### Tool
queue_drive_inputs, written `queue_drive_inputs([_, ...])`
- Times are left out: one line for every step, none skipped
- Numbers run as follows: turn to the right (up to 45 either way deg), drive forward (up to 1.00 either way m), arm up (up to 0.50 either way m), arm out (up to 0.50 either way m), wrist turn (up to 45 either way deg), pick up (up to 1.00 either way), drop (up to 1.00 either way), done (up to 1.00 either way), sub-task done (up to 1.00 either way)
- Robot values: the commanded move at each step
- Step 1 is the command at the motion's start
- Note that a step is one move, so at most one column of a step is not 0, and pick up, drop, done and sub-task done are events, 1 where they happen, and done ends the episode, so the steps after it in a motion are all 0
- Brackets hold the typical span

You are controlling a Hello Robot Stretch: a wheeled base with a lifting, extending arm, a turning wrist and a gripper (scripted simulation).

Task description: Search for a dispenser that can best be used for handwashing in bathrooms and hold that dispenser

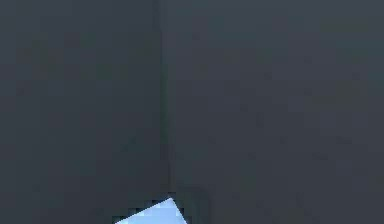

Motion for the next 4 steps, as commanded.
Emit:
queue_drive_inputs([45.0, 0.0, 0.0, 0.0, 0.0, 0.0, 0.0, 0.0, 0.0])
queue_drive_inputs([45.0, 0.0, 0.0, 0.0, 0.0, 0.0, 0.0, 0.0, 0.0])
queue_drive_inputs([36.0, 0.0, 0.0, 0.0, 0.0, 0.0, 0.0, 0.0, 0.0])
queue_drive_inputs([0.0, 0.35, 0.0, 0.0, 0.0, 0.0, 0.0, 0.0, 0.0])
